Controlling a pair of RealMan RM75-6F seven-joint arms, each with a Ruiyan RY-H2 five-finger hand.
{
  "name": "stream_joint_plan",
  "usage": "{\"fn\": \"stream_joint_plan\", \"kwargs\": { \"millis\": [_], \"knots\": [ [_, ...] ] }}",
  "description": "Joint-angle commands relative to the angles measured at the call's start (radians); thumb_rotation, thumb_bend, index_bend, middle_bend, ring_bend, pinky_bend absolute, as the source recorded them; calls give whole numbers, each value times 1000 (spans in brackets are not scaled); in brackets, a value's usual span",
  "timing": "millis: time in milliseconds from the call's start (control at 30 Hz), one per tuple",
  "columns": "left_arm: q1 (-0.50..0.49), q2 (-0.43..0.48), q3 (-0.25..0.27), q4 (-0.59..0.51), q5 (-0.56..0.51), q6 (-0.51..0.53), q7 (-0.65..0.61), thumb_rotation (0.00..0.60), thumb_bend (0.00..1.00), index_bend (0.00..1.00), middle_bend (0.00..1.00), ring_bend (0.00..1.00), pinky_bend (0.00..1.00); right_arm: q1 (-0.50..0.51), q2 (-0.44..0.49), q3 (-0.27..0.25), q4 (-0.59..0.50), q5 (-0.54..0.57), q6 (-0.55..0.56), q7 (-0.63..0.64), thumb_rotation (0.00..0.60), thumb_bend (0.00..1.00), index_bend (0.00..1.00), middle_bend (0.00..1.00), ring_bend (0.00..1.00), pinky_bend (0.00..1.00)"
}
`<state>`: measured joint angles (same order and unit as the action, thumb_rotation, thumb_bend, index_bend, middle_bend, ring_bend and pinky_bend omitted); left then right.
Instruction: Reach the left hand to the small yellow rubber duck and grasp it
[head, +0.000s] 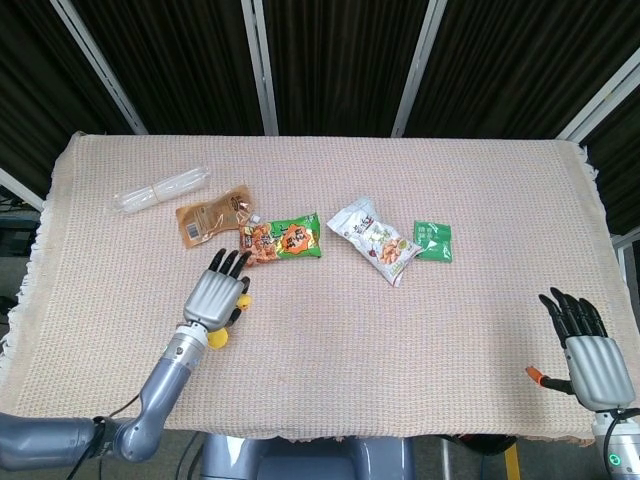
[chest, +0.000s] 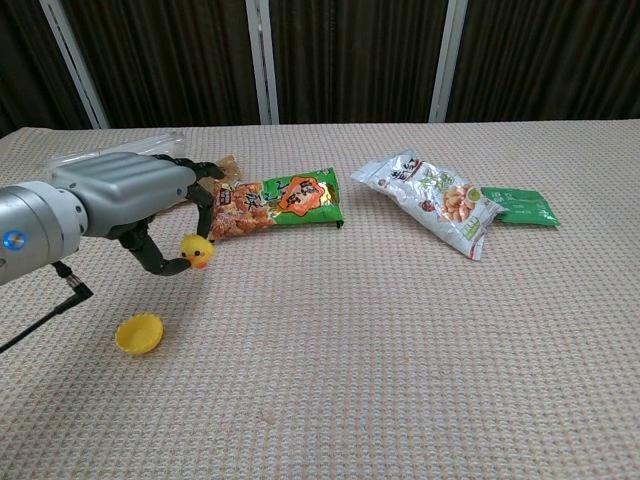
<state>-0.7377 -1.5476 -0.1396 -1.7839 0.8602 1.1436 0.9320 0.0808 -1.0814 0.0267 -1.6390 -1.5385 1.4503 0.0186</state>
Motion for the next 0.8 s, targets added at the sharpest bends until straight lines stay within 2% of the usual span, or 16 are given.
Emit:
{"fn": "stream_joint_plan", "kwargs": {
  "millis": [33,167,333,567,800],
  "knots": [
    [25,94,56,-103,53,6,-18,600,479,508,0,0,35,0,1,1,-1,6,-3,-3,600,11,56,0,0,0],
    [48,159,109,-149,103,-1,-45,600,476,511,0,0,34,-1,2,3,-6,11,-3,-7,600,12,56,0,0,0],
    [76,192,161,-147,147,-12,-95,600,478,512,0,0,30,-2,2,3,-9,14,-3,-13,600,11,56,0,0,0],
    [97,195,188,-93,156,-22,-138,600,478,510,0,0,29,-2,4,5,-12,17,-4,-13,600,11,56,0,0,0],
    [99,165,187,-27,135,-44,-163,600,478,511,0,0,28,-2,4,5,-12,17,-4,-11,600,11,56,0,0,0]
  ]
}}
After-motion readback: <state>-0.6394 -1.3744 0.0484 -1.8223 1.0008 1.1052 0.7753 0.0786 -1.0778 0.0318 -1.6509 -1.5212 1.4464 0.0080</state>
